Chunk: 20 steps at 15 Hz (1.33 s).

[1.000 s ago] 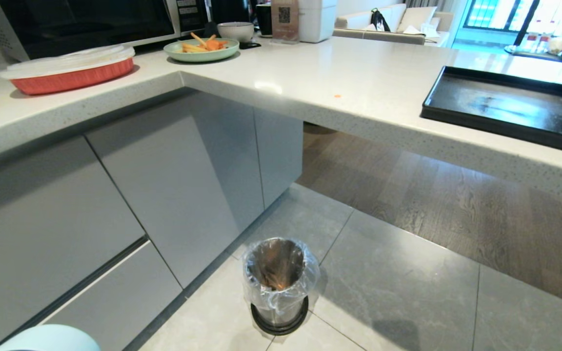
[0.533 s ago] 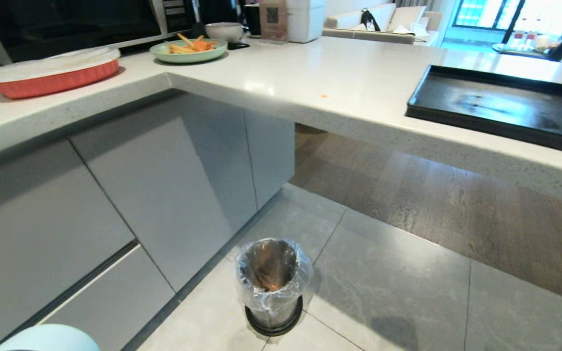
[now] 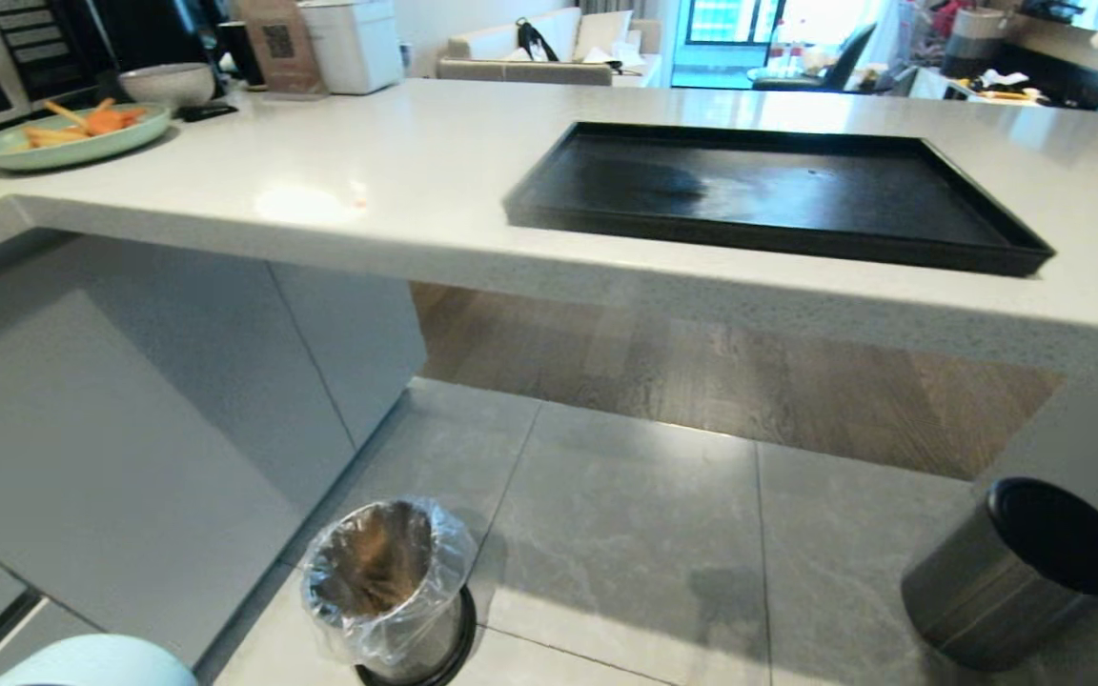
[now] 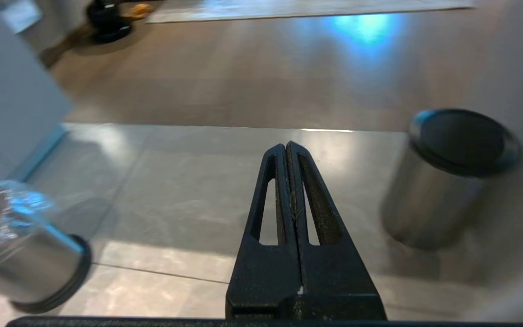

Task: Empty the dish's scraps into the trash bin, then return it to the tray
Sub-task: Put the bowl back to the table

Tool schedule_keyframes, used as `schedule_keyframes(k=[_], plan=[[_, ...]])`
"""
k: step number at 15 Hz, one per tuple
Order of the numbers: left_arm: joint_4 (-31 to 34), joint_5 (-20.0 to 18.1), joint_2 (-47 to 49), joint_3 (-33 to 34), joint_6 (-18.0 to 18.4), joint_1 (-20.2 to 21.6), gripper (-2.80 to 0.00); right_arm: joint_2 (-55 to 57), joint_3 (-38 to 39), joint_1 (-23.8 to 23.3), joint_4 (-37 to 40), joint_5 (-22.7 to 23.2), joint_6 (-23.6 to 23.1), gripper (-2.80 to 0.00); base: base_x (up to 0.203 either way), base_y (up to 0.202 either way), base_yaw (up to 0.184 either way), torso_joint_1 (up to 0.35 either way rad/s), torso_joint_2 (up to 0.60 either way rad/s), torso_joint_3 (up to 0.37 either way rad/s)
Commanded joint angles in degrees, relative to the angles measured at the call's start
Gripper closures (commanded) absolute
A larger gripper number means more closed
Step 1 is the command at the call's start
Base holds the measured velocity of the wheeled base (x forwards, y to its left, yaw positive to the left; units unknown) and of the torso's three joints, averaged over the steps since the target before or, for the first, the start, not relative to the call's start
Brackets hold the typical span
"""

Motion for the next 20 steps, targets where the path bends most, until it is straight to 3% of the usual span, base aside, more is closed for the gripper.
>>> schedule_keyframes(k=[1,8,20], plan=[[0.0,0.0,0.0,0.0,-0.1,0.1,0.0,0.0,0.0,0.0,0.0,0.0,0.0,0.0,0.003,0.01,-0.174,0.006,0.0,0.002],[0.0,0.0,0.0,0.0,-0.1,0.0,0.0,0.0,0.0,0.0,0.0,0.0,0.0,0.0,0.0,0.009,-0.146,0.004,0.0,0.005],[0.0,0.0,0.0,0.0,-0.1,0.0,0.0,0.0,0.0,0.0,0.0,0.0,0.1,0.0,0.0,0.0,0.0,0.0,0.0,0.0]])
